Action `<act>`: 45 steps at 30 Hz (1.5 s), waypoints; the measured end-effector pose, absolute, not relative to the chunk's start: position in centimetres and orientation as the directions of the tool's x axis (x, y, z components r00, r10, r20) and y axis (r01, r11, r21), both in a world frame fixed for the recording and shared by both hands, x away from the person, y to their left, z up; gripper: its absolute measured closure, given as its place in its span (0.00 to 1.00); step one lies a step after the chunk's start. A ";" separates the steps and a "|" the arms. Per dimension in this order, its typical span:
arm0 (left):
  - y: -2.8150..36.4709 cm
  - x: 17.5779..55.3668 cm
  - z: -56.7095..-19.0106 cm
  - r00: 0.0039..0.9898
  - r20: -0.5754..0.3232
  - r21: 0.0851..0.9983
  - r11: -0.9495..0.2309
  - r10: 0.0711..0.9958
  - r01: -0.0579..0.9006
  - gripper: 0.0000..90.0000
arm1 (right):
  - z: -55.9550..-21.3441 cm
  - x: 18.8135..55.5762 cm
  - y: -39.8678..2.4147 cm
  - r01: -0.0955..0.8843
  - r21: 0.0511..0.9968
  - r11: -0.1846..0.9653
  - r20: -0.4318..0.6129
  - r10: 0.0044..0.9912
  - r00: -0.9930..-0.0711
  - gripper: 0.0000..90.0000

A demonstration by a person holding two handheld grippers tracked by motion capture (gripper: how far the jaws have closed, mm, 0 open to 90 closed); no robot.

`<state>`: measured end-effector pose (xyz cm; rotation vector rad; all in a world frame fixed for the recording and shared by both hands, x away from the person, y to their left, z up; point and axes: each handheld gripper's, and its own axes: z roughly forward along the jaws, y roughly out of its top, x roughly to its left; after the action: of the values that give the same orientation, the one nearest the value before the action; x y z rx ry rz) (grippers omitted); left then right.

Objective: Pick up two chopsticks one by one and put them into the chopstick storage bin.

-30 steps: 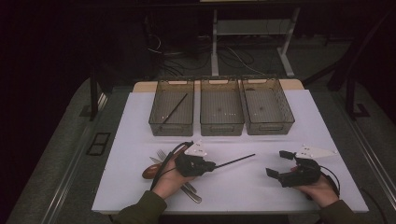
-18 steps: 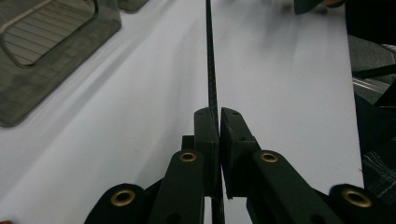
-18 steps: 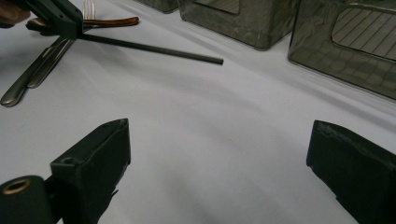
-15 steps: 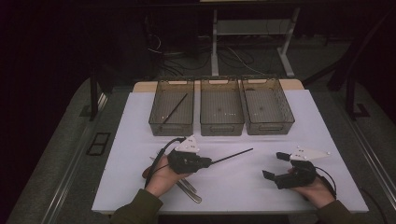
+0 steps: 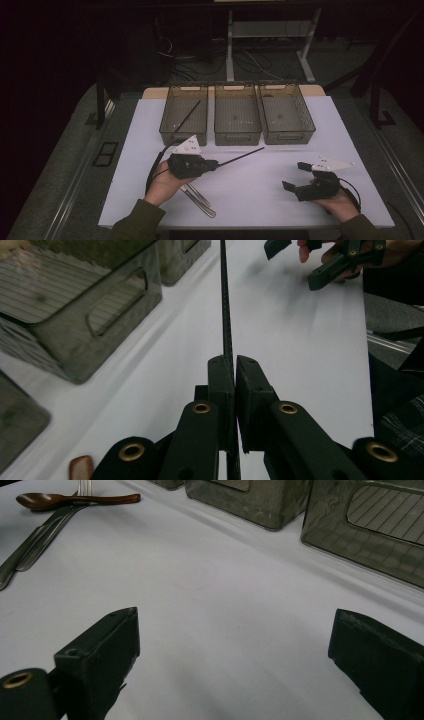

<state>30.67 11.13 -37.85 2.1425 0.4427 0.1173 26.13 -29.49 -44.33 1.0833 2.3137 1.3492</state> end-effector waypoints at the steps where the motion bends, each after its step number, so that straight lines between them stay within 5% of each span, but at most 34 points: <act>1: 11.3 30.7 -37.7 0.930 -0.081 0.815 -0.514 0.358 0.268 0.94 | -44.3 26.1 -29.5 0.474 0.830 0.294 0.145 0.708 -0.691 0.06; 45: 16.0 40.2 -33.5 0.750 -0.073 0.829 -0.378 0.658 0.413 0.94 | -44.4 26.2 -29.6 0.480 0.828 0.290 0.146 0.715 -0.684 0.06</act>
<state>40.22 15.99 -33.55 2.0235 0.8072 0.3355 26.16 -29.61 -44.37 1.0959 2.3081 1.3437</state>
